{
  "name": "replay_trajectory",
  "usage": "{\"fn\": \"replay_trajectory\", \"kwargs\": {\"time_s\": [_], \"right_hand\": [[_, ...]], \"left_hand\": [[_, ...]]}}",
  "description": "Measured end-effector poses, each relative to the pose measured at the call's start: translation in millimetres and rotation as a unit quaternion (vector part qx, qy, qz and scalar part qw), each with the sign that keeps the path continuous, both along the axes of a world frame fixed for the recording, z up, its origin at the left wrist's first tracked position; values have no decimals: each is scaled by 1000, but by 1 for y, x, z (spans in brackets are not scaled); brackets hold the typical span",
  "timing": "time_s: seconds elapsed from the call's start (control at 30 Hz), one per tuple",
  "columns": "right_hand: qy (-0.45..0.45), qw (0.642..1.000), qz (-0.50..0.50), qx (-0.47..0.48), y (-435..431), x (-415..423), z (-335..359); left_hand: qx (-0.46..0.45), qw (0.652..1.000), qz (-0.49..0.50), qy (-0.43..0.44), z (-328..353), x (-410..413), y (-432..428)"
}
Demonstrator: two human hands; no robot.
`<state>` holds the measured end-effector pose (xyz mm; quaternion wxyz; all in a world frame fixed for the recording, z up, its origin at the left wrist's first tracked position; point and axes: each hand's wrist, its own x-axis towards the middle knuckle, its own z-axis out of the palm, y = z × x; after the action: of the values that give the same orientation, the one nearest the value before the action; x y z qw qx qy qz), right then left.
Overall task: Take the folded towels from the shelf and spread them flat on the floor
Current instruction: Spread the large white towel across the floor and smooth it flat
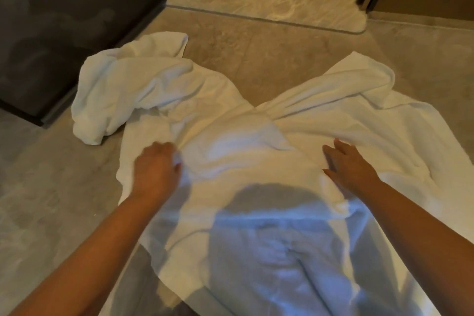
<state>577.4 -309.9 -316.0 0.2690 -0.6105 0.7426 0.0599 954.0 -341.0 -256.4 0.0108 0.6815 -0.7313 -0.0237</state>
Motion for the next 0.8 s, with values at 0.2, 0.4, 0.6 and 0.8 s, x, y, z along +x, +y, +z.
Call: {"fn": "replay_trajectory", "kwargs": {"time_s": [0.2, 0.4, 0.6, 0.8], "right_hand": [[24, 999, -4, 46, 6, -3, 10], [92, 993, -34, 70, 8, -27, 12], [84, 986, -116, 85, 15, -42, 21], [111, 974, -86, 176, 24, -53, 41]], "left_hand": [[125, 976, -139, -108, -32, -83, -42], [50, 991, 1, 120, -29, -20, -27], [108, 980, 89, 143, -14, 39, 16], [377, 926, 16, 20, 20, 57, 23]]}}
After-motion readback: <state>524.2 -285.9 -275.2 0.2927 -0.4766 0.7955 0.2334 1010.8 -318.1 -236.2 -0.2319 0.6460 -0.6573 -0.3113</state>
